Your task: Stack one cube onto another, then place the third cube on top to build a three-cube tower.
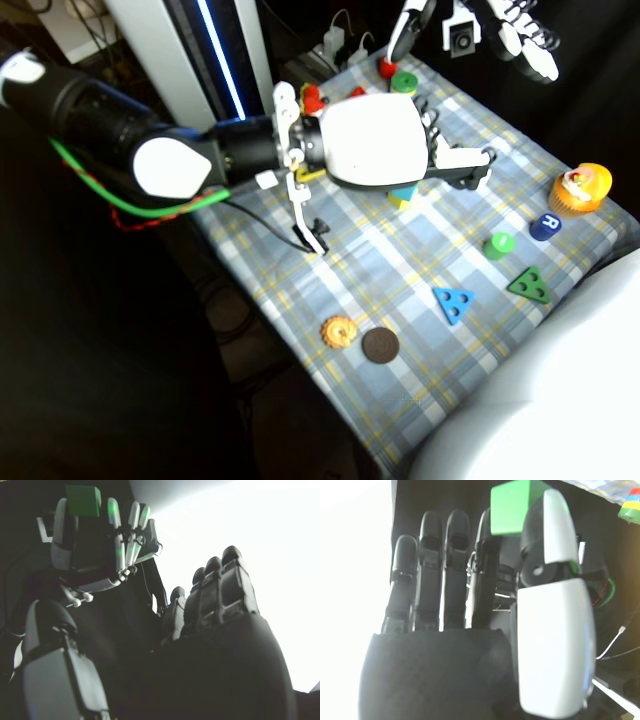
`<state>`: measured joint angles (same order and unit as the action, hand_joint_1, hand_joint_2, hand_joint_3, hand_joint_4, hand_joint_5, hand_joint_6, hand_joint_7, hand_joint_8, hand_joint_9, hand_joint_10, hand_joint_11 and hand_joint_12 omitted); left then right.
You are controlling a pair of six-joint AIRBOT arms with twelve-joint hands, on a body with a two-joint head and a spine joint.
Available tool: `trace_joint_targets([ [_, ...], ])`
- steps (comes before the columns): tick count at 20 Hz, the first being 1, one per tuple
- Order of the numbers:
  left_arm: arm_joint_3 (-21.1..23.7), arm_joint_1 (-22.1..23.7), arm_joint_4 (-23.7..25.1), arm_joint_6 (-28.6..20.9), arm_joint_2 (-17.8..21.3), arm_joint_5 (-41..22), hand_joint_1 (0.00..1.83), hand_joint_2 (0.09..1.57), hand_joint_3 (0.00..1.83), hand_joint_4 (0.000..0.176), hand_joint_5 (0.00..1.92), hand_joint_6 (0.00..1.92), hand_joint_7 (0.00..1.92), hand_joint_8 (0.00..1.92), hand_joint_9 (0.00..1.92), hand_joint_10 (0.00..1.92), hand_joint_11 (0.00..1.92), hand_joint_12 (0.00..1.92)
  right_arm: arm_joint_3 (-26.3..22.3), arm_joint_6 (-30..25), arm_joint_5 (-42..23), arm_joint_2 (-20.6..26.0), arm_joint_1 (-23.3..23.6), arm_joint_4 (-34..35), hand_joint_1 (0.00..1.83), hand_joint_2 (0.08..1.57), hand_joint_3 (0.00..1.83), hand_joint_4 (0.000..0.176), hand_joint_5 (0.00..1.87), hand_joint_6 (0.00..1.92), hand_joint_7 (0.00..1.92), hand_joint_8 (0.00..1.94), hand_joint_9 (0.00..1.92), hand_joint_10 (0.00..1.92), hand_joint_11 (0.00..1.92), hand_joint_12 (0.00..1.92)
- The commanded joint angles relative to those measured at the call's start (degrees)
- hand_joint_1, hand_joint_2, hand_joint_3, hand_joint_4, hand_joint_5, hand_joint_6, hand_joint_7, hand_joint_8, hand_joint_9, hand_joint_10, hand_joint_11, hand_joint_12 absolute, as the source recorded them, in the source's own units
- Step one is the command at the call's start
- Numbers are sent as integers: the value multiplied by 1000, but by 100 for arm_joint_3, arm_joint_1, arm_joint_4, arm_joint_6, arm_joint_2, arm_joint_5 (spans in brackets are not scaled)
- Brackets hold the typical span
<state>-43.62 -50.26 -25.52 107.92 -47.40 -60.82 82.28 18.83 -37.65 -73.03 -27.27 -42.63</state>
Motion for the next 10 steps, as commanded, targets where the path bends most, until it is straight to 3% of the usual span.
trace_joint_targets([
  [1,2,41,194,-40,5,-609,711,789,1,176,0,0,0,0,0,0,27,26,5,-28,-511,-17,97,254,1185,1044,0,0,1141,698,917,6,765,17,15,1353],
  [10,-17,65,188,-40,-12,-581,704,777,0,176,0,0,0,0,0,0,37,38,4,-85,-477,-44,97,176,1174,1053,0,0,1118,738,872,0,729,1,1,1243],
])
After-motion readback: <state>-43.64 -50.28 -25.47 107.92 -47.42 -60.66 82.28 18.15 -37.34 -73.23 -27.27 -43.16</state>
